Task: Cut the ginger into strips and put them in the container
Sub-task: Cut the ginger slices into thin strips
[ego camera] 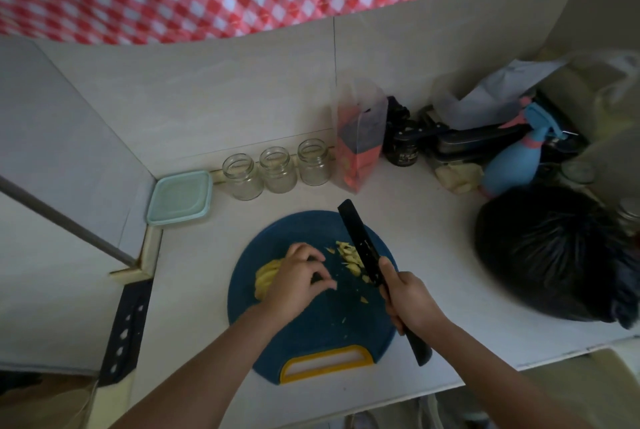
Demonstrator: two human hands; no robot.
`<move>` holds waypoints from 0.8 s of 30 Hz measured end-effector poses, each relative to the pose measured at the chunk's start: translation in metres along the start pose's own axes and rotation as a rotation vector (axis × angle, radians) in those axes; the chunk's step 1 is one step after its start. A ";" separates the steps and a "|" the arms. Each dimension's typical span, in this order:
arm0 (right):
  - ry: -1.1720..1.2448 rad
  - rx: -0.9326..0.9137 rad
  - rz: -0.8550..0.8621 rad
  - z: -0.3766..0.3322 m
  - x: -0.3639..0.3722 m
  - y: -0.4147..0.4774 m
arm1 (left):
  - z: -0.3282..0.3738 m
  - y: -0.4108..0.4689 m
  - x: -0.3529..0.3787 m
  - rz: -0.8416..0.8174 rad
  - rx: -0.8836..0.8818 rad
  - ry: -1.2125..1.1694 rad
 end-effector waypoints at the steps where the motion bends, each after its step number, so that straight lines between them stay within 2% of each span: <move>1: 0.003 -0.007 0.011 -0.001 -0.003 0.002 | 0.008 0.006 0.005 0.014 -0.010 -0.004; 6: 0.012 -0.026 0.042 -0.003 -0.008 0.007 | 0.018 0.019 0.020 -0.054 -0.041 0.030; 11: 0.052 -0.033 -0.018 0.000 0.018 0.009 | -0.010 -0.002 -0.024 0.051 -0.133 0.000; 17: -0.011 -0.048 -0.108 0.017 0.064 0.009 | -0.056 -0.048 -0.060 0.018 -0.223 -0.062; 21: 0.017 0.013 -0.070 0.030 0.070 0.007 | -0.055 -0.071 -0.048 -0.041 -0.164 -0.017; 24: 0.007 0.034 -0.024 0.031 0.064 0.008 | -0.050 -0.076 -0.038 -0.023 -0.113 0.047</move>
Point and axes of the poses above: each hand's wrist, its own y-axis towards the middle knuckle, its own x-axis out of the palm, z = x × y, the point moved 5 cm from there along y, towards the middle knuckle, and after that the axes turned 8 degrees about -x, right-handed, at the moved point
